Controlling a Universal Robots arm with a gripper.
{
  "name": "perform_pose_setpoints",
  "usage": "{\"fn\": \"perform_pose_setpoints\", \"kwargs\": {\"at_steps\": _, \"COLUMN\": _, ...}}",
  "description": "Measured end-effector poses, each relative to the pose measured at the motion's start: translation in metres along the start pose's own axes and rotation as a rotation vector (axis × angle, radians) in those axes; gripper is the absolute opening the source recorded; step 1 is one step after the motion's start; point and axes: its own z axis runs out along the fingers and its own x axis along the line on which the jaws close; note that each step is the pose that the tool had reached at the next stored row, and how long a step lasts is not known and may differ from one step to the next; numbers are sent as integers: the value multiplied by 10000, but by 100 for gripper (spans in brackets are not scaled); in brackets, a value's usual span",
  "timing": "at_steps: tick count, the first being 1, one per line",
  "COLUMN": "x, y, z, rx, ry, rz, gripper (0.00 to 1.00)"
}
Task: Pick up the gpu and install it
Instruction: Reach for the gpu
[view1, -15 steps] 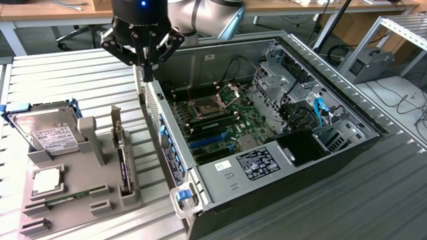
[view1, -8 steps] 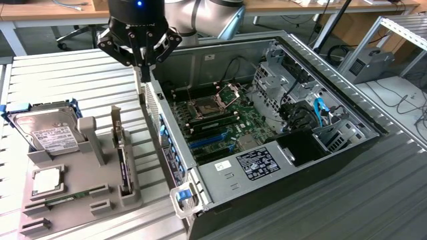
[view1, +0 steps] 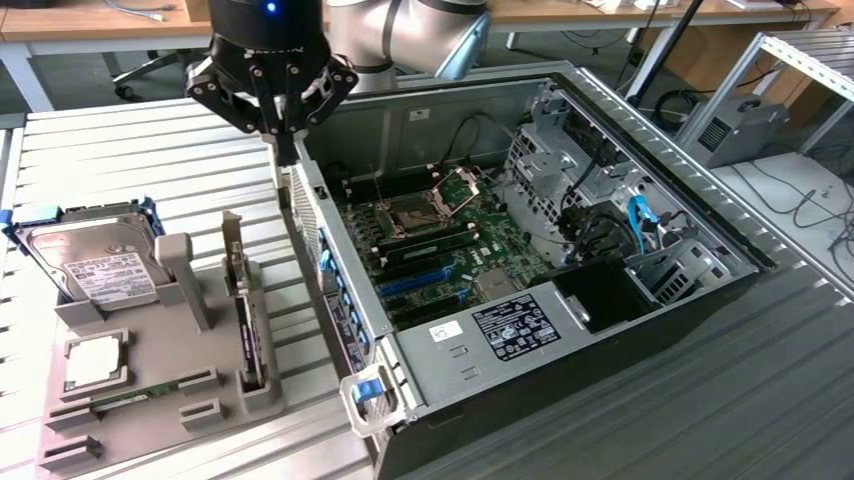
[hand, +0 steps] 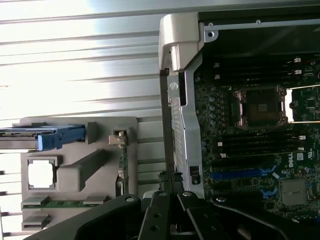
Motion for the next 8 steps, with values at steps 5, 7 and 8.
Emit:
{"fn": "perform_pose_setpoints", "kwargs": {"at_steps": 5, "x": 26, "y": -2, "z": 0, "rx": -1, "ry": -1, "rz": 0, "gripper": 11}}
{"fn": "perform_pose_setpoints", "kwargs": {"at_steps": 7, "x": 36, "y": -3, "z": -1, "rx": -1, "ry": -1, "rz": 0, "gripper": 11}}
{"fn": "perform_pose_setpoints", "kwargs": {"at_steps": 8, "x": 40, "y": -3, "z": -1, "rx": -1, "ry": -1, "rz": 0, "gripper": 11}}
